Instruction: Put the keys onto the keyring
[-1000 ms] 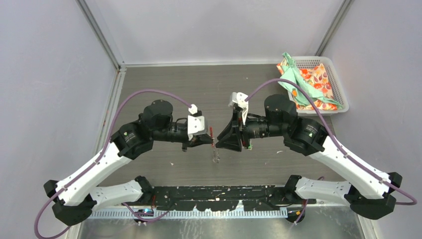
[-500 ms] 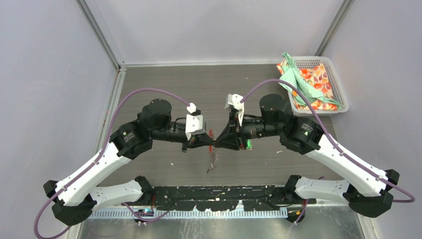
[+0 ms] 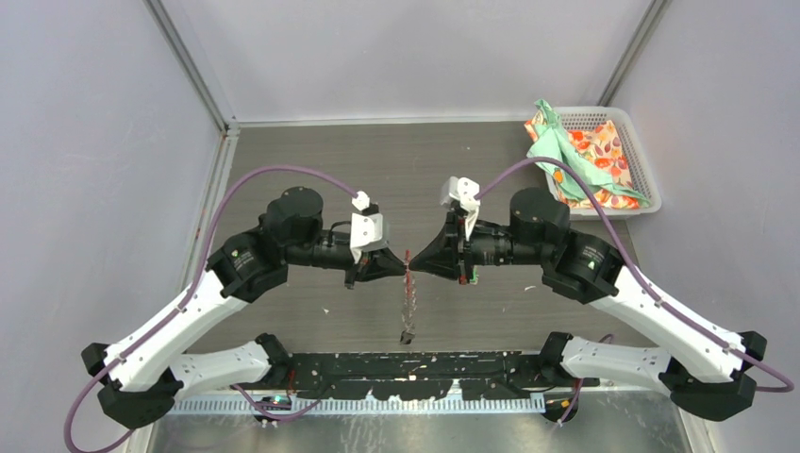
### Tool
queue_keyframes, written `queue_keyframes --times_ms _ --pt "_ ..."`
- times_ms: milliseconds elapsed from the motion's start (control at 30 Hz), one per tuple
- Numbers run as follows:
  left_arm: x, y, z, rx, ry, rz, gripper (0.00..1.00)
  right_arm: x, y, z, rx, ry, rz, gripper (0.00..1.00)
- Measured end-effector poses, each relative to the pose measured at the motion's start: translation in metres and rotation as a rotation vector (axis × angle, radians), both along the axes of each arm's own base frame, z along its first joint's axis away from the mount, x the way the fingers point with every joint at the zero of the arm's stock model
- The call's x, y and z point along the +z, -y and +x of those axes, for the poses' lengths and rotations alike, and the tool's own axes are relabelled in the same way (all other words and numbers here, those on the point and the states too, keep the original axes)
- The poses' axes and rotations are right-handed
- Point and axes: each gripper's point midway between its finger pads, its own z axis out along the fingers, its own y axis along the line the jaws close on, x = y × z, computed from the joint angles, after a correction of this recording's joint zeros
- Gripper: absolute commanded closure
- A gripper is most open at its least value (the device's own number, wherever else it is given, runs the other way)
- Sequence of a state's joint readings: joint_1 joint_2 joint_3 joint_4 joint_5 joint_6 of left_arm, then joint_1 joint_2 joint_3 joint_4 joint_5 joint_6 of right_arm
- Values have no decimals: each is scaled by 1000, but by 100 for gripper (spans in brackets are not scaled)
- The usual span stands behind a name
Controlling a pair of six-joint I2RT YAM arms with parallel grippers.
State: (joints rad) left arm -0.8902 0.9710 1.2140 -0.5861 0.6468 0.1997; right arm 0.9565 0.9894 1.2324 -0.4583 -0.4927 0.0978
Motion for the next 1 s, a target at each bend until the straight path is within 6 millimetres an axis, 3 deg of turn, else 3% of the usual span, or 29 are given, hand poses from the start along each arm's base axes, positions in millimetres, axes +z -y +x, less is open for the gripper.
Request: queue_keyframes --times_ms 133,200,267,400,533,733,900,1000 --pt "5 -1 -2 17 -28 -25 100 3 5 2 -40 9 60 97" --pt "7 -3 -2 24 -37 -37 100 2 4 3 -52 2 76 83" --pt "8 -5 -2 29 -47 -42 100 0 3 5 -64 -4 77 80" --pt "12 -4 -2 22 -53 -57 100 -2 5 8 -80 4 66 64" --pt "14 -3 -3 12 -51 -65 100 -6 7 6 -70 5 34 57" --pt "14 -3 -6 -1 -53 -67 100 -3 7 3 -28 45 -5 54" --pt "14 -4 -6 -2 -51 -67 100 1 8 -2 24 93 -6 72" --pt "14 -4 -6 -2 -51 -68 100 3 5 -5 55 103 -6 73"
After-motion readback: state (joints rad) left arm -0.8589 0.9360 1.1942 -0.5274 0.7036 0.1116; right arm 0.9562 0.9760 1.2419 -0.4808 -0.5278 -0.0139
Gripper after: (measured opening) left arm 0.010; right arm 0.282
